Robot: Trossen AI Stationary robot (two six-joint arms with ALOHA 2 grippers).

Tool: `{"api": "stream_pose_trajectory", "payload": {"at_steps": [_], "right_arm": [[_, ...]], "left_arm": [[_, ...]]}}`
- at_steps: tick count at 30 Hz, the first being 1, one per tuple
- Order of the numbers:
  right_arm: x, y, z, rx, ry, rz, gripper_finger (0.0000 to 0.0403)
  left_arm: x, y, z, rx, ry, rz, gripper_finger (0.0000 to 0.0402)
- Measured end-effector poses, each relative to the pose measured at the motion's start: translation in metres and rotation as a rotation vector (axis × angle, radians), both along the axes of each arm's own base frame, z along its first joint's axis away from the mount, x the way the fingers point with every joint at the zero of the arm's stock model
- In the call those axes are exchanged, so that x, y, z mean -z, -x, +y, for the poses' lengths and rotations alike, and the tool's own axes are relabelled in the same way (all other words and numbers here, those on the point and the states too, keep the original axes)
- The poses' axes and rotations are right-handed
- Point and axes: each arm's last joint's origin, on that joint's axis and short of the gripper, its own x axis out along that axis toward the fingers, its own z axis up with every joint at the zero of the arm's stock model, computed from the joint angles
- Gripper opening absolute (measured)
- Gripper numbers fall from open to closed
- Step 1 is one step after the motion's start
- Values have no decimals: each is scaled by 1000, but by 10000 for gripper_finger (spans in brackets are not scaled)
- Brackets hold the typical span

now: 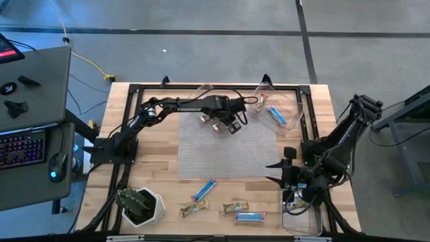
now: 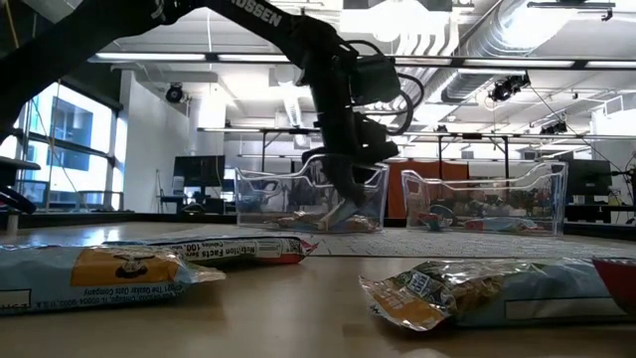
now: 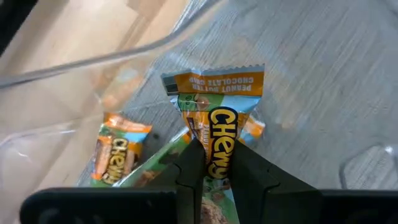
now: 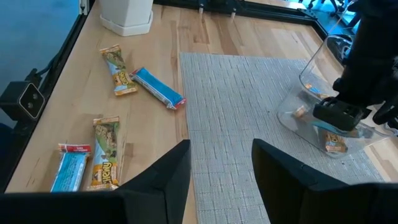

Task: Pick and place Granola Bars by type
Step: Put the yellow granola bar into the top middle transparent bin

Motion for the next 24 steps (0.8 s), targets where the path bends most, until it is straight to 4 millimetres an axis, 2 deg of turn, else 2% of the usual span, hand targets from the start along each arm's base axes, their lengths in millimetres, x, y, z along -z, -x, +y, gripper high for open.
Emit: {"api": "stream_pose_trajectory", "payload": {"at_steps": [8,15,17,20,24], "right_arm": [[0,0,0,-1,2,0,154],[0,0,0,-1,2,0,154],[0,0,0,-1,2,0,154],[0,0,0,-3,5,0,154],[0,0,0,-13,20,0,154]], "left_arm": [[0,0,-1,-15,60,-15,59],[0,1,-1,-20,62,-8,115],[0,2,-3,-1,109,-7,130],[-10,7,-6,40,235,-27,139],[-45,21,-10,42,361,-86,134]]}}
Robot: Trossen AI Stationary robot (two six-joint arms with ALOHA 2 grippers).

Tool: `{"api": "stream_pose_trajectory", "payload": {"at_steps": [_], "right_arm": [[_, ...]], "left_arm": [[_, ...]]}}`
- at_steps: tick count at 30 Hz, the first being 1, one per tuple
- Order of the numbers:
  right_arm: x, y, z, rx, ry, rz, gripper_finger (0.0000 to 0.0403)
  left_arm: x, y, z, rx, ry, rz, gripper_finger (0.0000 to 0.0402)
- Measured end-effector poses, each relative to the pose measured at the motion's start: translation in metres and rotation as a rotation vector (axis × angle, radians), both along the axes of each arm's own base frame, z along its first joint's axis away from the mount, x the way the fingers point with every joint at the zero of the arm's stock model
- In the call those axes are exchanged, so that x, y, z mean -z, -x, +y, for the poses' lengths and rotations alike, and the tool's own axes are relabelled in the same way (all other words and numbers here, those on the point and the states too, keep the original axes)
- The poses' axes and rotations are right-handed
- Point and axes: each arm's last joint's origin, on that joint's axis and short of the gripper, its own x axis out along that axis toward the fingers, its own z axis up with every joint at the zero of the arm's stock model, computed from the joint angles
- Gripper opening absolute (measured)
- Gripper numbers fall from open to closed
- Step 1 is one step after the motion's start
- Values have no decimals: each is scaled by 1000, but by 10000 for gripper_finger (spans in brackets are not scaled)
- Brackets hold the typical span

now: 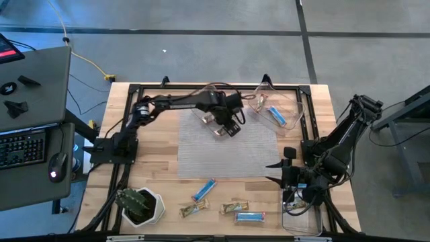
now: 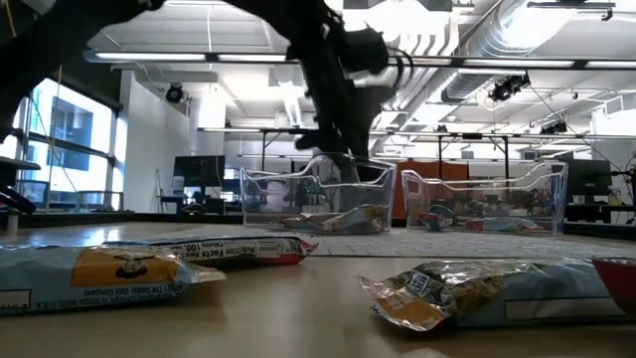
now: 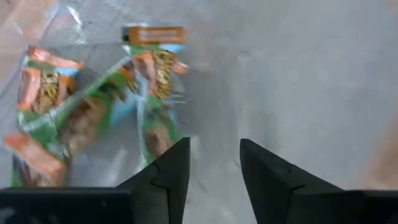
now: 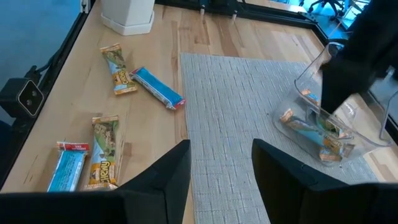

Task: Pick and place Granola Bars by type
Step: Put the yellow granola bar into the top middle transparent bin

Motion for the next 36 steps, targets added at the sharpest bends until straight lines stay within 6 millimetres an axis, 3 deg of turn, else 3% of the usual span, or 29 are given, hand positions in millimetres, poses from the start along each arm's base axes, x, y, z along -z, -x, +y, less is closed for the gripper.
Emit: {"api": "stream_pose_trajectory", "payload": {"at_steps": [7,10,12,16,20,25,30,36], "right_arm": [[0,0,0,4,-2,-3,154],[0,0,0,5,-5,-4,154],[0,0,0,5,-5,-4,154],[0,0,0,5,-9,-7,154],[0,0,0,5,-10,-8,154],[-1,0,0,11,-22,-11,154],[-1,-1,1,18,-31,-16,154],[-1,-1,0,24,-29,-24,154]], "left_arm": [[-81,43,-22,-106,121,-90,118],[-102,52,-54,-73,184,-115,117],[-105,54,-83,4,216,-96,117],[-101,58,-154,152,142,-32,117],[-80,59,-224,274,-17,8,117],[-55,66,-291,291,-63,30,117],[-21,70,-334,330,-59,89,117],[15,75,-356,394,-70,216,120]]}}
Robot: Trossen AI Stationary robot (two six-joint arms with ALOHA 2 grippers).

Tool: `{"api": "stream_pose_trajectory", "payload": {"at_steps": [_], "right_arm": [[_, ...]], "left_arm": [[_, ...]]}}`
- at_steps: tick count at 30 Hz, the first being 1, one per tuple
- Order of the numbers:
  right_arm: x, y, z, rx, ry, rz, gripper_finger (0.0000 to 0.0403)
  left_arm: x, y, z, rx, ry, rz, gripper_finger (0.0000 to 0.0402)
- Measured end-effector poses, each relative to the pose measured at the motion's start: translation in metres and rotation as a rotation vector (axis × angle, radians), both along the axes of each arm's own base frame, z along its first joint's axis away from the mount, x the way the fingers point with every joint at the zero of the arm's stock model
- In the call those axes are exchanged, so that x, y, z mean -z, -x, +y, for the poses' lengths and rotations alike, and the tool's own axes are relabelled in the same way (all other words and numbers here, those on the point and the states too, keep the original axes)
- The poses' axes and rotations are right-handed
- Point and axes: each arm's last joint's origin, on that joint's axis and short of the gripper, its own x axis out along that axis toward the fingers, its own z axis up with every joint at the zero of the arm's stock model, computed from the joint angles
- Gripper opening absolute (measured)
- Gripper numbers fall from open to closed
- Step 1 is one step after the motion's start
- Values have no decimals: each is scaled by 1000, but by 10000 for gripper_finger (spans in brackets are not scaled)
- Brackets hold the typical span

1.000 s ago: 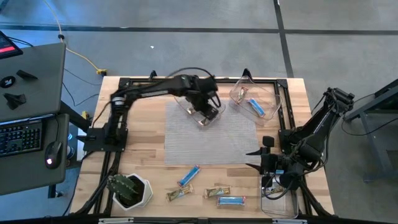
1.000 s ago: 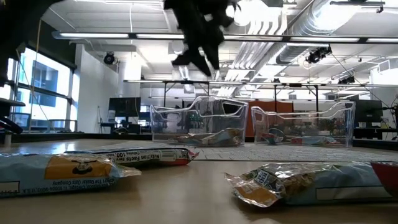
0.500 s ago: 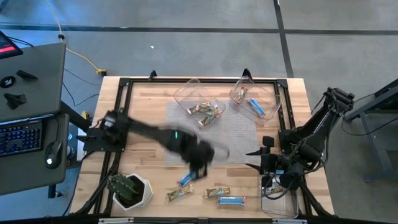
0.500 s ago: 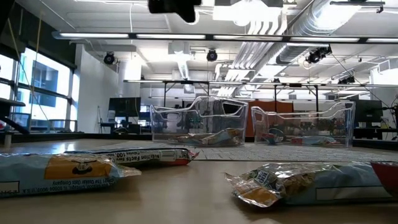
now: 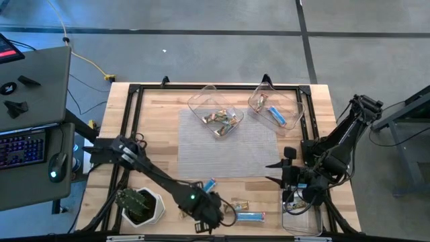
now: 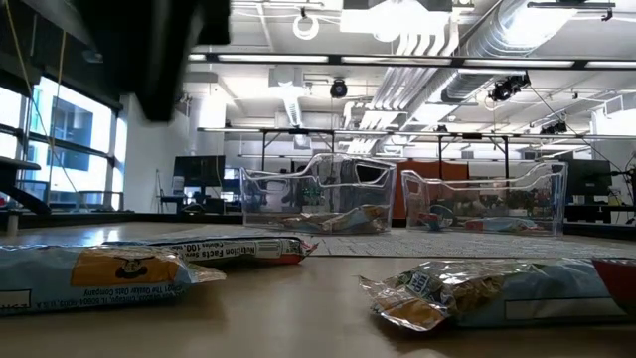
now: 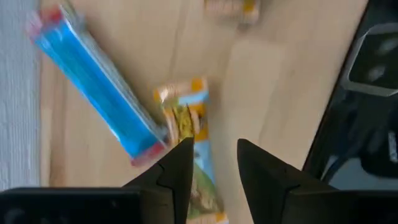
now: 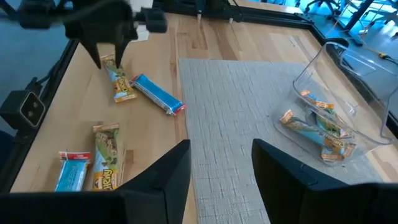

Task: Pick and place Granola Bars by type
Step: Put the yellow granola bar into the top middle transparent bin

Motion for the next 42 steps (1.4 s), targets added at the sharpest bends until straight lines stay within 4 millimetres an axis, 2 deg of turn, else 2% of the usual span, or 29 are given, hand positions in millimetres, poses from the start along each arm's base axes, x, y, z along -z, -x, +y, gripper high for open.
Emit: {"api": "stream_pose_trajectory", "payload": {"at_steps": [4,13,16,23,28,32,38,42], "right_arm": [[-1,0,-1,20,17,-19,154],[-1,0,-1,22,14,-21,154],[-1,0,-1,22,13,-21,154],[-1,0,-1,22,13,-21,154],[-1,0,-1,23,13,-22,154],[-1,0,-1,24,13,-22,154],[-1,0,-1,24,14,-22,154],[-1,0,-1,24,13,-23,154]], "left_arm": [[10,4,1,-24,26,129,147],[14,3,-1,-80,35,118,220],[27,6,1,-134,30,156,224],[61,21,-3,-127,64,248,225],[71,25,1,-128,66,272,225],[74,25,2,-104,64,252,205],[75,24,5,-83,67,267,129],[68,21,9,-86,82,254,91]]}}
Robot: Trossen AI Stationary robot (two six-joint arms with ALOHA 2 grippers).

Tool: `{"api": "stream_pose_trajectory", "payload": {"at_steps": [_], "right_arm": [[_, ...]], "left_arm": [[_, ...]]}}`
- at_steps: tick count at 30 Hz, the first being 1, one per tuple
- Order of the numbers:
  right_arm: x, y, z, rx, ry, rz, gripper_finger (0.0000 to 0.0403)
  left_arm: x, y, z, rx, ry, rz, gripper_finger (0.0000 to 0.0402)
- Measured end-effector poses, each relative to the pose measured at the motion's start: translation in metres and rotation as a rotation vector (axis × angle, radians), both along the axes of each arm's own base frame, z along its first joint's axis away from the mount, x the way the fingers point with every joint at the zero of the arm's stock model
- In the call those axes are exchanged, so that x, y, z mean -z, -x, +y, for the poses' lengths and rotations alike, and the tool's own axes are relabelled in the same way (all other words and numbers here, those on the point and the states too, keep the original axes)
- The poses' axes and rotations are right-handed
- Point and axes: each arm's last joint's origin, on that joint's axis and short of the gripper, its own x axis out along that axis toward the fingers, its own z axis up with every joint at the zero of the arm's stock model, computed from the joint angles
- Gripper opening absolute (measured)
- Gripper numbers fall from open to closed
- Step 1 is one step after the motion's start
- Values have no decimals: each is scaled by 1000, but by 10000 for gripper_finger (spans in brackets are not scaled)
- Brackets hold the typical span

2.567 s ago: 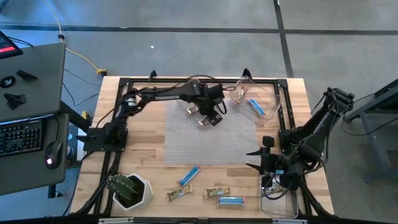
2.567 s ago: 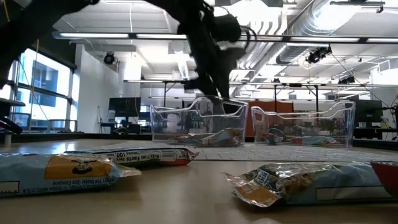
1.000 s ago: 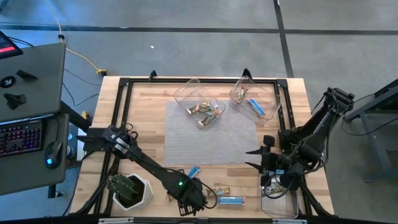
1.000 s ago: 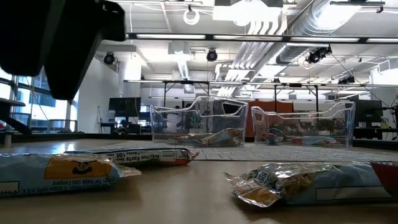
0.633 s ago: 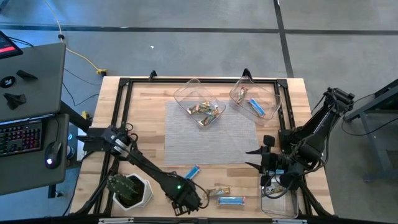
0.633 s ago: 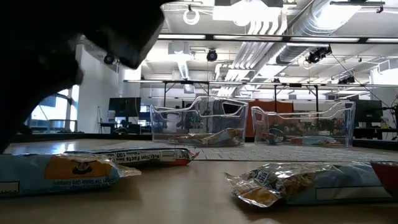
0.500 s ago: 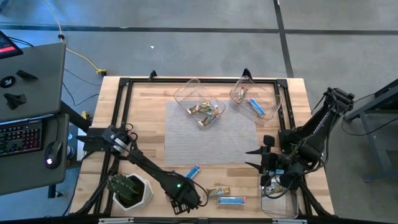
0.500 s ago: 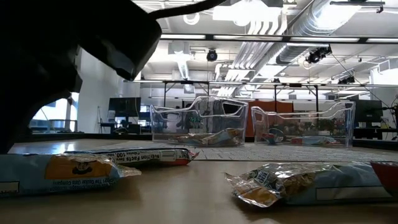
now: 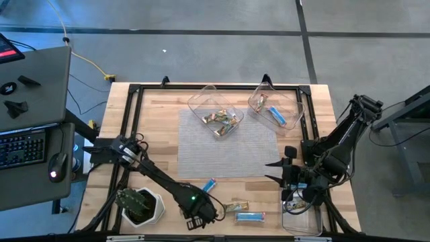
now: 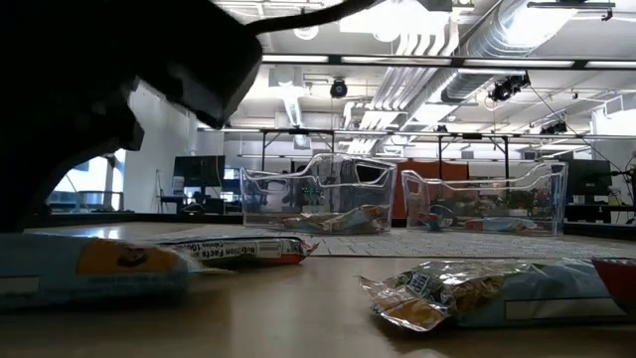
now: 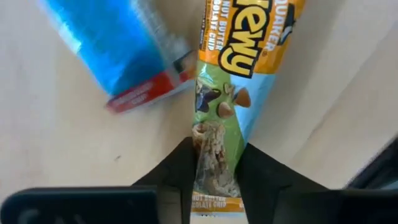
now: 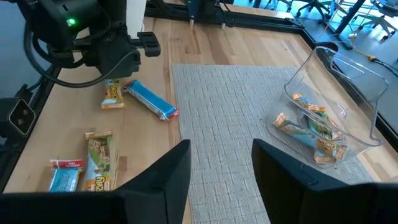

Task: Pick and place Granola Bars by type
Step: Put the yellow granola bar into the top middle transparent bin

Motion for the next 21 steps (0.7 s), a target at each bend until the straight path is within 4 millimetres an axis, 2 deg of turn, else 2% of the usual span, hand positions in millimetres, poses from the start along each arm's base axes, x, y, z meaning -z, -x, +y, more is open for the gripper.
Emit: {"api": "stream_pose_trajectory", "payload": {"at_steps": [2,5,10,16,21], "right_arm": [[0,0,0,0,1,1,154],[0,0,0,-1,1,0,154],[0,0,0,-3,-2,-2,154],[0,0,0,-4,-2,-2,154],[0,0,0,-5,1,-1,154]], "left_arm": [[-9,-4,0,0,-3,-38,82],[-34,-16,2,19,-21,-143,79],[-76,-40,20,15,-162,-328,78],[-132,-59,81,-55,-526,-448,77],[-152,-76,148,-42,-638,-427,77]]}}
